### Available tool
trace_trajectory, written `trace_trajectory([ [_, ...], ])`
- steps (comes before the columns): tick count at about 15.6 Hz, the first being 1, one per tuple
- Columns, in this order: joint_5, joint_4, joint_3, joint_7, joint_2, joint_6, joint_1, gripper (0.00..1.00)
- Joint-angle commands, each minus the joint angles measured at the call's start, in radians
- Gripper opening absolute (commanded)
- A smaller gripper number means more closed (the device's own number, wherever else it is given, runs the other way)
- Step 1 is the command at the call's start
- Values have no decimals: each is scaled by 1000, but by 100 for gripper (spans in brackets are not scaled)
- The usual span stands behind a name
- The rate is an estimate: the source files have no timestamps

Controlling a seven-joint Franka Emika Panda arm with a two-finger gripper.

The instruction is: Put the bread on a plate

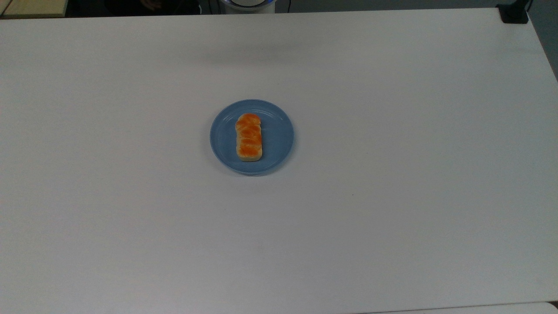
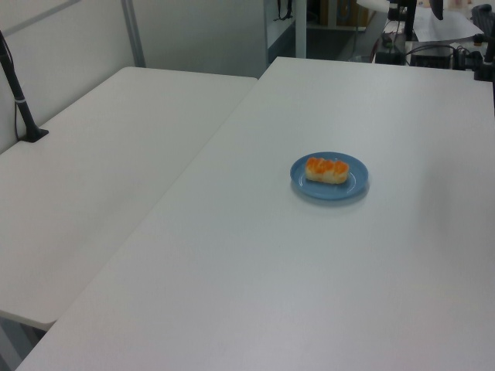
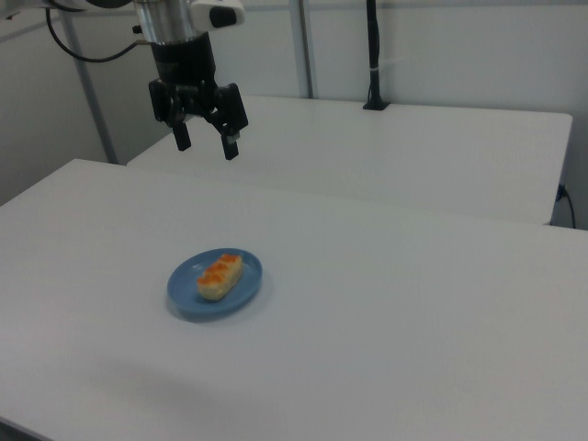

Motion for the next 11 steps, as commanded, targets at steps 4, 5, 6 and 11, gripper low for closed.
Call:
trace_trajectory([
  [4, 53, -4, 33, 40, -7, 37, -30, 100],
  [5, 55, -6, 32, 97, -7, 55, -30, 100],
  [6, 57, -9, 32, 138, -9, 87, -30, 100],
  [11, 44, -35, 45, 193, -7, 122, -29, 100],
])
